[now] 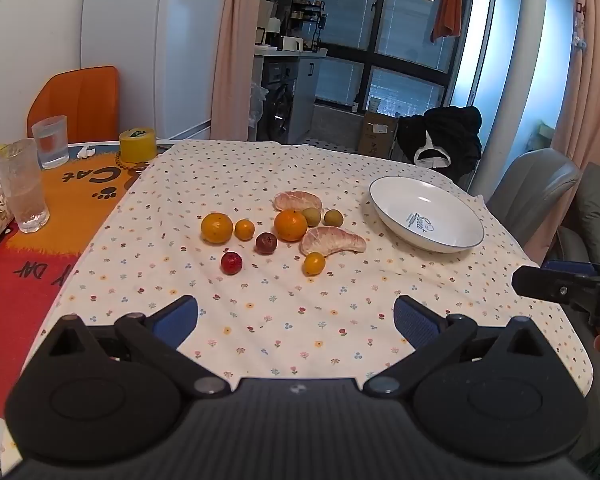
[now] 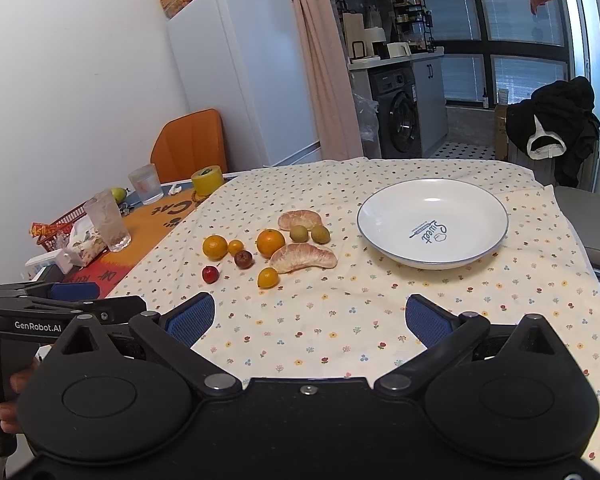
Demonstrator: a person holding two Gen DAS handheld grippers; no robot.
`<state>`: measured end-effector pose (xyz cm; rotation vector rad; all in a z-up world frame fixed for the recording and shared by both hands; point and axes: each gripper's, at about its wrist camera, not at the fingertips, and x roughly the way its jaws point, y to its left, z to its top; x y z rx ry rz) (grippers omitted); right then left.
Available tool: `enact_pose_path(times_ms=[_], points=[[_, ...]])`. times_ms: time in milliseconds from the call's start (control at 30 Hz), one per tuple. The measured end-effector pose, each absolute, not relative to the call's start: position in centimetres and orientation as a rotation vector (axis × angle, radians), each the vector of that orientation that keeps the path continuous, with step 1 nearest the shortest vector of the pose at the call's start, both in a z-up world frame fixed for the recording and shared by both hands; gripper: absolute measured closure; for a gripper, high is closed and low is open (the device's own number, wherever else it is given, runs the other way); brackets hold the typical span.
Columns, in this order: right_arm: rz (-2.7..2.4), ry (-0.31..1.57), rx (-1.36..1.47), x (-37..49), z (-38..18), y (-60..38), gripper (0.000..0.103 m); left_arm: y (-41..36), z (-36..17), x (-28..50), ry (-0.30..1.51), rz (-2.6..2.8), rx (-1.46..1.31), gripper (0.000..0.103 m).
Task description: Organize fruits
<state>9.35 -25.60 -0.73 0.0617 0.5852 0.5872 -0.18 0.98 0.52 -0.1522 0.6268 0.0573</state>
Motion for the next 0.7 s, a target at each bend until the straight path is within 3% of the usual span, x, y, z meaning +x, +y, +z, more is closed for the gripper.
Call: enact_pose_path(times_ms=[700], points=[[0.580,0.575,0.053,9.14,0.01,-25.74,0.000,1.73,1.13,-0.80,0.621,0.067,-0.143,0.000]])
